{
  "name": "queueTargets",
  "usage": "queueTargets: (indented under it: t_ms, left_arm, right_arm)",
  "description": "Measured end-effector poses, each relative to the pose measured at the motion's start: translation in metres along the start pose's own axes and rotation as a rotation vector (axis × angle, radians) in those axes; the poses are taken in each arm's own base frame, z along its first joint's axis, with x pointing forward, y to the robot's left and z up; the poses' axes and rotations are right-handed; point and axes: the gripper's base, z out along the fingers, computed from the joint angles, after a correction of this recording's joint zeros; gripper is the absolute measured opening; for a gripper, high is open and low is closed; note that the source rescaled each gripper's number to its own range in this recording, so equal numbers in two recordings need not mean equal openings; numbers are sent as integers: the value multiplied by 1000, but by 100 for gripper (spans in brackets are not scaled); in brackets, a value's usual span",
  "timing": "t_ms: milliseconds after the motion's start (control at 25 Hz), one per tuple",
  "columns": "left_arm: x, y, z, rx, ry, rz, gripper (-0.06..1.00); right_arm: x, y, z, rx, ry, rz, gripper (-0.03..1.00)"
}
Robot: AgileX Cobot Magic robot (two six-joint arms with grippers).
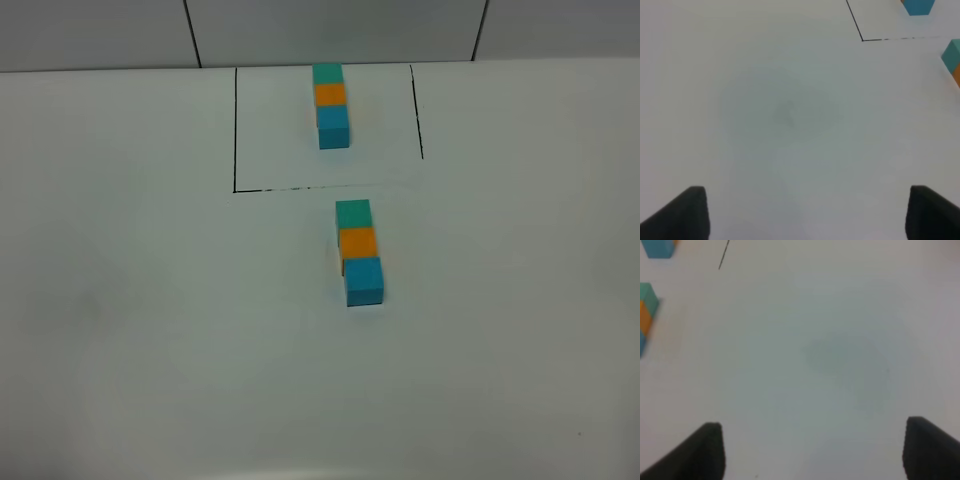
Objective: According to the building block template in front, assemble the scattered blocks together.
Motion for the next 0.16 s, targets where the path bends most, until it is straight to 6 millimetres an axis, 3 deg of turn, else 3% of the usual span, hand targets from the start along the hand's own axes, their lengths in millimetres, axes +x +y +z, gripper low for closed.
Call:
queueTargets:
  t_ms: [160]
  left_arm:
    - [0, 0, 0, 0, 0, 0, 76]
  right_arm:
    - [0, 0, 0, 0, 0, 0, 52]
